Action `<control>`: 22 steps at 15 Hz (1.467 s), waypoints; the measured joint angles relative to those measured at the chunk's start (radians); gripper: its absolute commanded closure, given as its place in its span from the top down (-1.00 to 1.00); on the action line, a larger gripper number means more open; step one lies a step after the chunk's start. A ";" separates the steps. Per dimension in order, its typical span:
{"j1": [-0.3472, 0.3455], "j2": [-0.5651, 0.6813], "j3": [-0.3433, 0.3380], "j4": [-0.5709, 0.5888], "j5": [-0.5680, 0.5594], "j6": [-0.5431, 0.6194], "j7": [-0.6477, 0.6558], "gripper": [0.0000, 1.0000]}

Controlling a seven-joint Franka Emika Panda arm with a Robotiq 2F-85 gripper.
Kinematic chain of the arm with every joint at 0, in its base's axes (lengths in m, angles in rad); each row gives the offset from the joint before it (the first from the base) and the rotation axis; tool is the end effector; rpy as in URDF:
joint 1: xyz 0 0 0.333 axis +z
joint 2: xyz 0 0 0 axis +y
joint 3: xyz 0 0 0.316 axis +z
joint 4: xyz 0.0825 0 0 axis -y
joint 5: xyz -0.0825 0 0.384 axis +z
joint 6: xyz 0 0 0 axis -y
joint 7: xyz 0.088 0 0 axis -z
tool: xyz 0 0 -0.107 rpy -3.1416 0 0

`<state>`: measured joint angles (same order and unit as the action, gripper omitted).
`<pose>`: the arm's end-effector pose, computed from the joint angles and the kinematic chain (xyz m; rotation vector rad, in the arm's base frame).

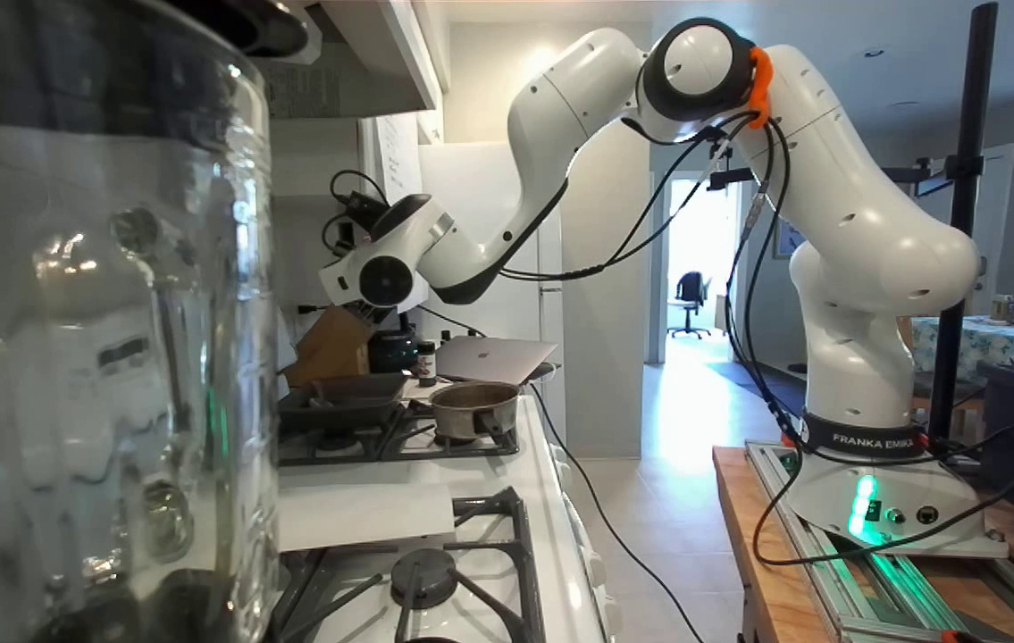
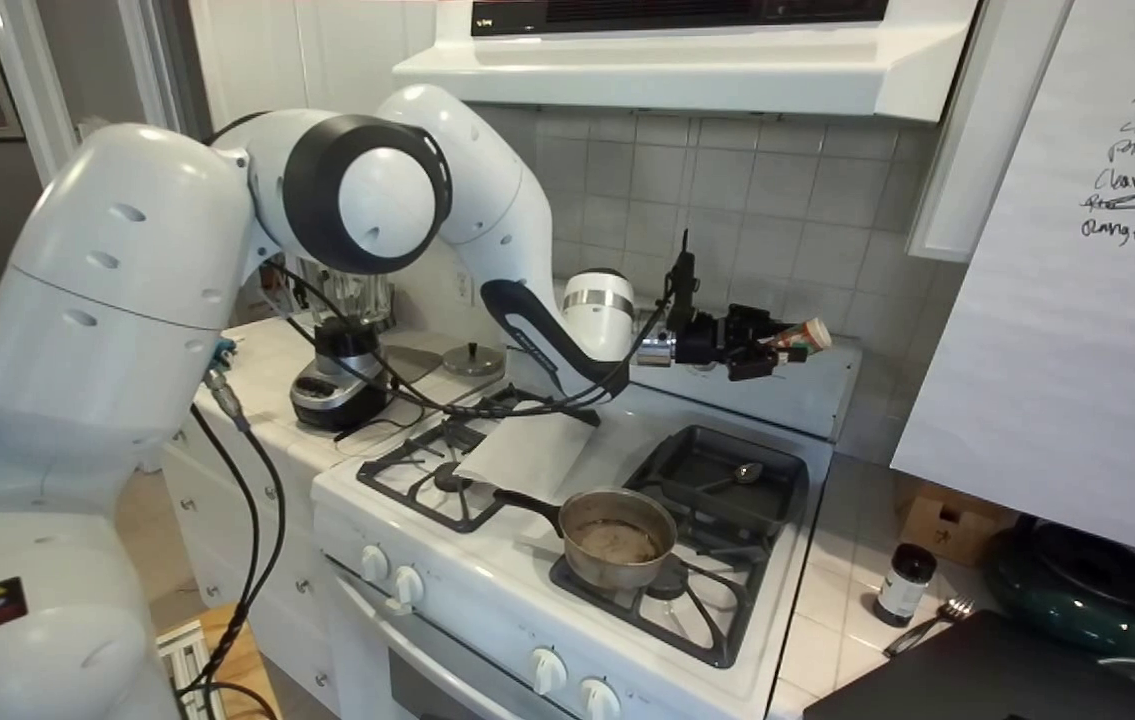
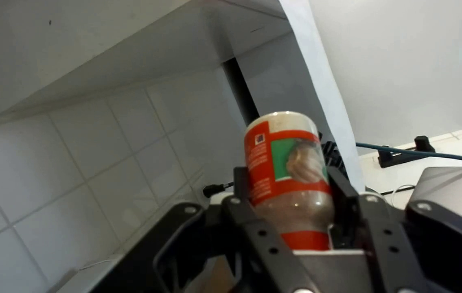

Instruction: Sprinkle some of the contents of the orange bottle into the grey tray

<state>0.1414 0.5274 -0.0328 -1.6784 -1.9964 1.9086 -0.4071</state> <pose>0.7042 0.0146 0.3580 0.9061 1.1356 -0.4232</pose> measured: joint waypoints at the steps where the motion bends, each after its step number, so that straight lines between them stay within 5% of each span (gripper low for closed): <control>1: 0.004 0.007 0.000 -0.001 -0.014 -0.041 0.025 -0.55; 11: 0.010 0.065 0.002 0.019 -0.136 -0.286 0.181 -0.55; 15: 0.000 0.066 0.021 0.005 -0.130 -0.162 0.176 -0.55; 19: 0.005 0.081 0.020 0.028 -0.128 -0.308 0.211 -0.55; 22: 0.002 0.078 0.023 0.007 -0.142 -0.193 0.203 -0.55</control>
<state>0.1438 0.6051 -0.0094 -1.6712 -2.1387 1.7154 -0.2040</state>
